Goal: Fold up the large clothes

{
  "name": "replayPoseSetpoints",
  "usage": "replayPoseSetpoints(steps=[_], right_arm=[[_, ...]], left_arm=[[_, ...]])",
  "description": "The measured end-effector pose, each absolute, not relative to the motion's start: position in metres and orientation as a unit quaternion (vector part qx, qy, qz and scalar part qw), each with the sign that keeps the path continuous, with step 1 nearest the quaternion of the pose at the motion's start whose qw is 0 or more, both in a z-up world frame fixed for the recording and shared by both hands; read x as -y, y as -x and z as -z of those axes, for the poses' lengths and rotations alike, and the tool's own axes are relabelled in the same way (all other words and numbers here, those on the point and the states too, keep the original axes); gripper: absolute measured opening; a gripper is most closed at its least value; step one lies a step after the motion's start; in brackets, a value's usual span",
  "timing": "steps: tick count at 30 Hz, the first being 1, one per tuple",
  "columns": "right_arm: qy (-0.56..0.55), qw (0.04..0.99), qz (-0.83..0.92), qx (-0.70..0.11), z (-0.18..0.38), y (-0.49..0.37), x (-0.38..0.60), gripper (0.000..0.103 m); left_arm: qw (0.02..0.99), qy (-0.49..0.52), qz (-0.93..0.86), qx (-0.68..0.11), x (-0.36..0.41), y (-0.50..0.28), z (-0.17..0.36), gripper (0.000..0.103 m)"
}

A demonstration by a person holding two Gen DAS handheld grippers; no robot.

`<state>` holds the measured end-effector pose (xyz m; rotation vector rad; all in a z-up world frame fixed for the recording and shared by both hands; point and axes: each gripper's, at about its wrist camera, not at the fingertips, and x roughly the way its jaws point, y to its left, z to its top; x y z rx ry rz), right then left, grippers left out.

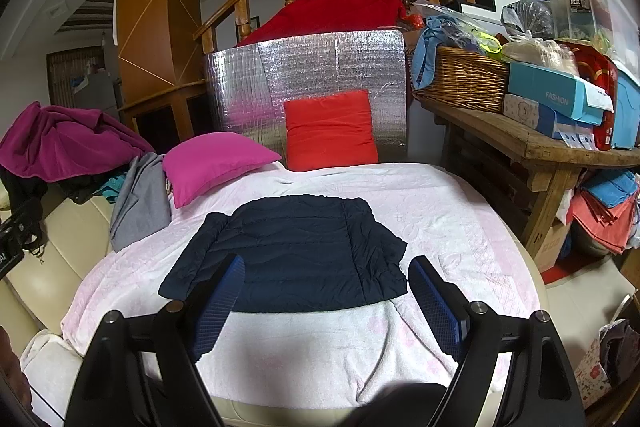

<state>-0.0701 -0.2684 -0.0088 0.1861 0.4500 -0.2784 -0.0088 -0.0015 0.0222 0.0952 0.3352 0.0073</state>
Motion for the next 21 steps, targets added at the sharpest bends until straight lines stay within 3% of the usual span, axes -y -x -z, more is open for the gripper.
replayPoseSetpoints(steps=[21], right_arm=[[-0.095,0.961,0.141,-0.217,0.0024,0.0713,0.2654,0.087]], left_arm=[[0.985,-0.049,-0.007,-0.163,0.0019,0.0091,-0.0251,0.099]])
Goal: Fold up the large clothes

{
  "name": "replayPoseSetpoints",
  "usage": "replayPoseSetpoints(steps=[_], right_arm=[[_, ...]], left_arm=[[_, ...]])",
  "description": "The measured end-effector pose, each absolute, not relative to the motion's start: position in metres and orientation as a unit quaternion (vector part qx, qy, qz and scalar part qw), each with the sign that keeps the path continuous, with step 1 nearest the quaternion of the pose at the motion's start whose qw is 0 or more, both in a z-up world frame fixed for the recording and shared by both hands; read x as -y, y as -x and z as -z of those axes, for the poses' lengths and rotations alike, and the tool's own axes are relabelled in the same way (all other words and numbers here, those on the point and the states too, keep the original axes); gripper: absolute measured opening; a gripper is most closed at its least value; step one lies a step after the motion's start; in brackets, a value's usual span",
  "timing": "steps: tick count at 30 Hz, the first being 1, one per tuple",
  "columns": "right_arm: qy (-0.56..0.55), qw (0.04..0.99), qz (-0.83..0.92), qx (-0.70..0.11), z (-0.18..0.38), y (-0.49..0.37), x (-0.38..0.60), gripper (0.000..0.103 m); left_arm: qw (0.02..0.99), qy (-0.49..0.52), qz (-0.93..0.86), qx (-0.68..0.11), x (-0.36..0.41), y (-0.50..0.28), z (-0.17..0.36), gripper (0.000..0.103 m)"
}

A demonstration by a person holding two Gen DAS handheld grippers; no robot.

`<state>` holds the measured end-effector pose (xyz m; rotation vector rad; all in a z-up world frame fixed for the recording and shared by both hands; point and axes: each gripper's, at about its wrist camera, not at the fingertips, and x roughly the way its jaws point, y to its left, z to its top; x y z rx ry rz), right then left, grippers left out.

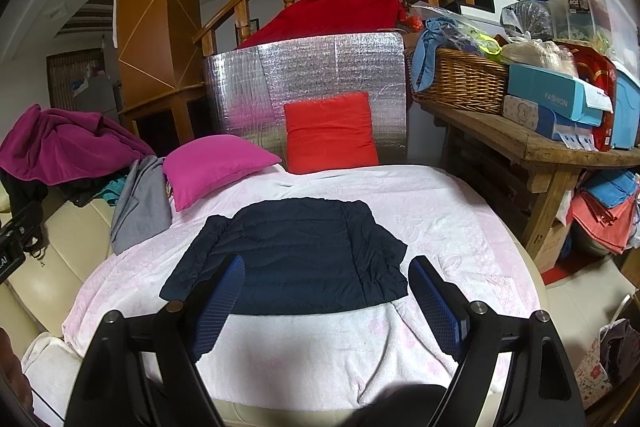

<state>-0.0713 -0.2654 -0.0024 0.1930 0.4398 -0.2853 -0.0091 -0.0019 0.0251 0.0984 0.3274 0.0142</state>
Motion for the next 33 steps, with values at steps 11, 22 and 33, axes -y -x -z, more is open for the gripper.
replayPoseSetpoints(steps=[11,22,33], right_arm=[[-0.095,0.962,0.142,-0.213,-0.002,0.072,0.261,0.087],[-0.092,0.962,0.144,-0.212,-0.004,0.073,0.256,0.087],[-0.088,0.962,0.143,-0.214,-0.004,0.071,0.247,0.087]], left_arm=[[0.986,-0.047,-0.007,-0.16,0.0,0.009,-0.027,0.099],[0.986,-0.047,-0.008,-0.157,-0.001,0.011,-0.028,0.099],[0.986,-0.039,-0.014,-0.16,-0.009,0.009,-0.027,0.099]])
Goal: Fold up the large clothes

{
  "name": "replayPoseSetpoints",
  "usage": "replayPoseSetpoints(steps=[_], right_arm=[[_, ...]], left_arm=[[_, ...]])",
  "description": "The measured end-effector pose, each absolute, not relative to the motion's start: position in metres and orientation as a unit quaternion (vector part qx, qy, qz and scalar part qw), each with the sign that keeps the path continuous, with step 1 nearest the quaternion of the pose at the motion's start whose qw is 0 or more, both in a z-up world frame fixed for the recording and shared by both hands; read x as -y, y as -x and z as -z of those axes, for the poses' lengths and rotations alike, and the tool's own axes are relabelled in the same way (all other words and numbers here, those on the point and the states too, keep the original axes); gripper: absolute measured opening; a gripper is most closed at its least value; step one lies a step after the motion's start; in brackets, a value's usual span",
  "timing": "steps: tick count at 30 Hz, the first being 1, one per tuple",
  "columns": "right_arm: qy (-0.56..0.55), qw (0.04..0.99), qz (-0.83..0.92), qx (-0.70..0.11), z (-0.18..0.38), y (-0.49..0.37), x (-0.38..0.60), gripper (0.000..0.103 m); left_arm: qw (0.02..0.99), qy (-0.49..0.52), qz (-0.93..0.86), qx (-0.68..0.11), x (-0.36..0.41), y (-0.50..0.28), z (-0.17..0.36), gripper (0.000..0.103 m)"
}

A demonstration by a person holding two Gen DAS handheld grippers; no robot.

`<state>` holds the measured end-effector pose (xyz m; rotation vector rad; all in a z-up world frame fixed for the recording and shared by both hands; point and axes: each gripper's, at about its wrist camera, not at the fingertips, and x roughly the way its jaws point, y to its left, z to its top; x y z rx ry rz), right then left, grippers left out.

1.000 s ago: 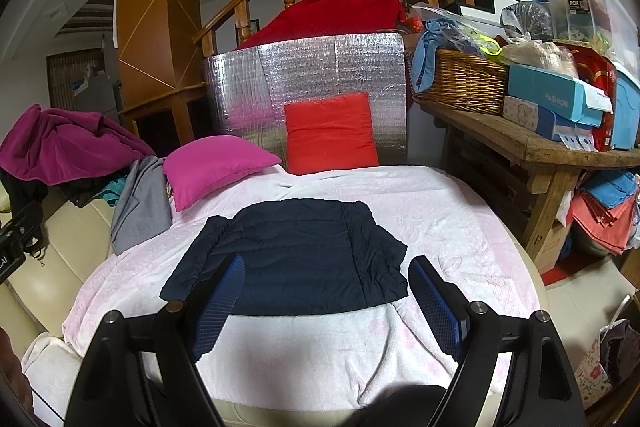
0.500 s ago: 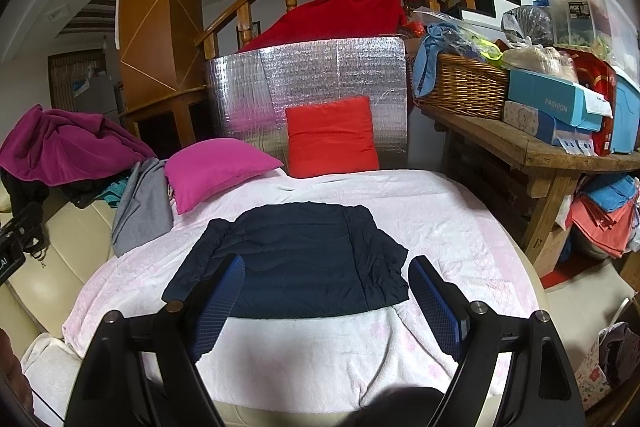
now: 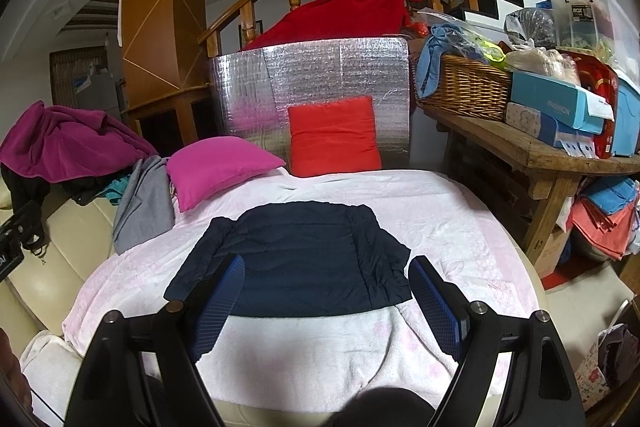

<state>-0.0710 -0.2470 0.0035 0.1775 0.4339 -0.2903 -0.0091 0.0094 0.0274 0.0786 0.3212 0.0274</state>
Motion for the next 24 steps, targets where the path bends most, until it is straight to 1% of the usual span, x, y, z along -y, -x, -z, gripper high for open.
replayPoseSetpoints(steps=[24], right_arm=[[-0.101,0.959,0.15,-0.216,0.0025,0.0738,0.2541,0.087]], left_arm=[[0.985,-0.048,-0.01,-0.167,0.0001,0.0105,-0.0236,0.099]])
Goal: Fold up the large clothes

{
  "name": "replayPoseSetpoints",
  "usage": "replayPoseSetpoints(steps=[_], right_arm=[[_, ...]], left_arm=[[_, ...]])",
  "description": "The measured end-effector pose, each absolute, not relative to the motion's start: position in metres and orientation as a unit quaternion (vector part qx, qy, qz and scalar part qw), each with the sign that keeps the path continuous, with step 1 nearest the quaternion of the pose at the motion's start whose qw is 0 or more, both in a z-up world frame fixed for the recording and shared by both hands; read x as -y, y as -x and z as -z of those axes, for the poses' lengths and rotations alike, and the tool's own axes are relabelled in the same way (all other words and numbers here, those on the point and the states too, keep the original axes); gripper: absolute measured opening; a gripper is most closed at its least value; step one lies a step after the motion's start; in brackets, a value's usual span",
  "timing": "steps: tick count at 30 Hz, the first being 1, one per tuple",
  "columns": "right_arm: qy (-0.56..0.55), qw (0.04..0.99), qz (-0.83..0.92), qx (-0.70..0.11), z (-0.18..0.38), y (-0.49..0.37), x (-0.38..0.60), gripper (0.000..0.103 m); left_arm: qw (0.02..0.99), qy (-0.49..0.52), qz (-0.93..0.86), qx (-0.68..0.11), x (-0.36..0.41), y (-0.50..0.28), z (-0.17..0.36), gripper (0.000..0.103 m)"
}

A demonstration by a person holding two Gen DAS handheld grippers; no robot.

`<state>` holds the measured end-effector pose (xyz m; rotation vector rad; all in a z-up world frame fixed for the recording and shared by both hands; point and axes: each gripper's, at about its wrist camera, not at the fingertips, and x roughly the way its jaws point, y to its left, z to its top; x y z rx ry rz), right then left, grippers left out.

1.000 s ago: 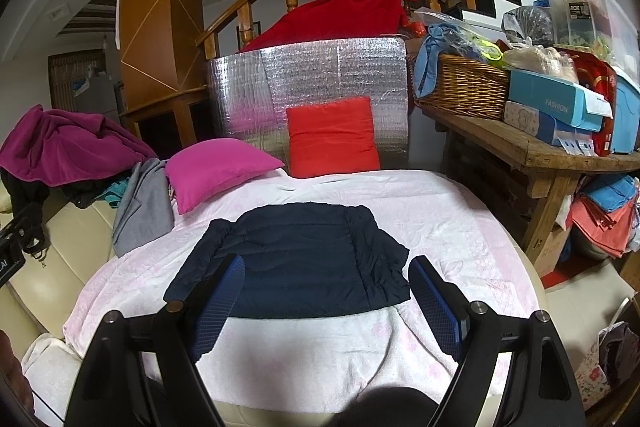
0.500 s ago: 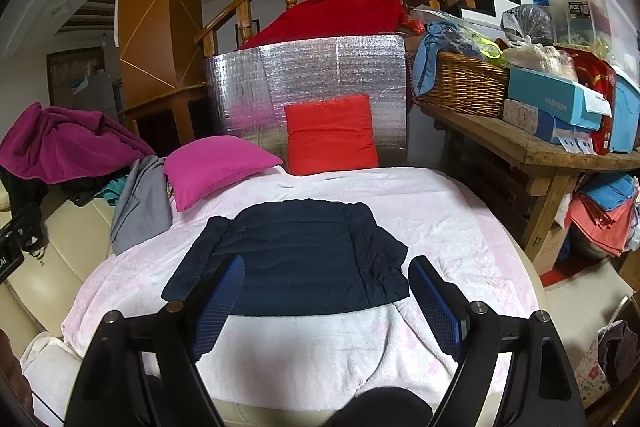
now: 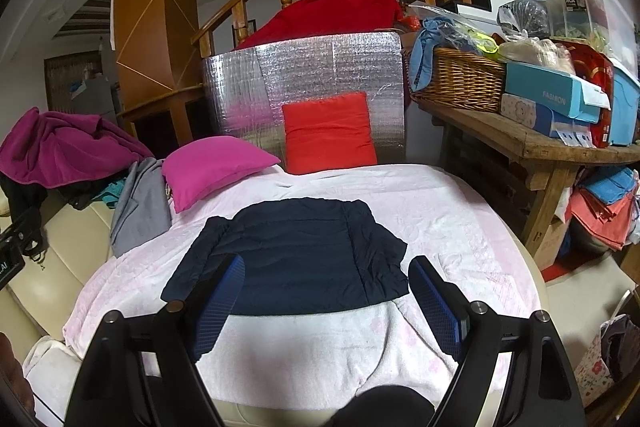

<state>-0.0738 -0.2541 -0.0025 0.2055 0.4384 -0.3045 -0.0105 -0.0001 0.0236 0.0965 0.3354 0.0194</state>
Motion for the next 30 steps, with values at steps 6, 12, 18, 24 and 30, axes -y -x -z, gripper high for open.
replayPoseSetpoints(steps=[6,12,18,24,30], right_arm=[[-0.102,0.959,0.15,-0.216,0.0027,0.0741,0.2537,0.087],[-0.101,0.959,0.15,-0.216,0.0028,0.0737,0.2532,0.087],[-0.101,0.96,0.15,-0.215,0.0029,0.0733,0.2521,0.087],[-0.1,0.96,0.15,-0.216,0.0031,0.0717,0.2498,0.087],[-0.097,0.96,0.148,-0.217,0.0017,0.0696,0.2461,0.087]], left_arm=[[0.985,-0.046,-0.011,-0.169,-0.0012,0.0104,-0.0237,0.099],[0.985,-0.046,-0.012,-0.169,-0.0021,0.0099,-0.023,0.099],[0.985,-0.046,-0.01,-0.168,-0.0021,0.0104,-0.0224,0.099],[0.985,-0.046,-0.009,-0.169,-0.0023,0.0105,-0.0221,0.099],[0.984,-0.046,-0.009,-0.17,-0.0026,0.0107,-0.0215,0.099]])
